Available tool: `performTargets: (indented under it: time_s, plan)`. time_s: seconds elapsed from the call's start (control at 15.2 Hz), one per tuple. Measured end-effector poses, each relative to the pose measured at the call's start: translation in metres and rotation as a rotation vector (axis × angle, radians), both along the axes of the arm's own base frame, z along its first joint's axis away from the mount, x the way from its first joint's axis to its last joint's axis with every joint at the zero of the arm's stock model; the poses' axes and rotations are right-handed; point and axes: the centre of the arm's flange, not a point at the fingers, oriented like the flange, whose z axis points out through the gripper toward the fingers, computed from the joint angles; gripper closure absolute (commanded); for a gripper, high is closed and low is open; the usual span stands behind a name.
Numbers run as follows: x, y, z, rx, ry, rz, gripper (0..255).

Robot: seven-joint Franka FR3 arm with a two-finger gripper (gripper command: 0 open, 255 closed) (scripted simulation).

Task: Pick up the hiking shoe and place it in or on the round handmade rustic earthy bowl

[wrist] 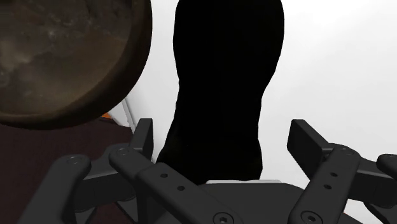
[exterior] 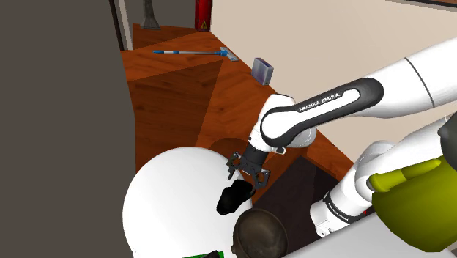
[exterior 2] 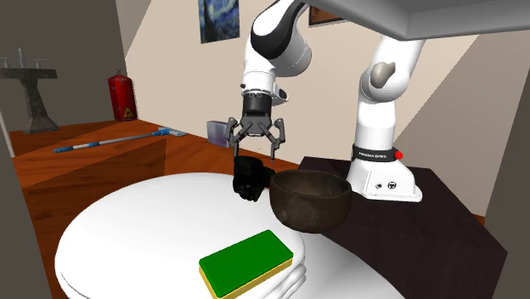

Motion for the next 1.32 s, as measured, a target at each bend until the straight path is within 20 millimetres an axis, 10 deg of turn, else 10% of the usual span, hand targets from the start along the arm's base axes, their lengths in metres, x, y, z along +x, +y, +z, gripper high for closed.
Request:
performTargets:
  time_s: [0.79, 0.86, 1.32]
  plan:
    - [-0.003, 0.016, -0.031, 0.002, 0.004, -0.013, 0]
    - [-0.003, 0.016, -0.031, 0.002, 0.004, -0.013, 255]
    - [-0.003, 0.016, -0.031, 0.002, 0.002, -0.014, 255]
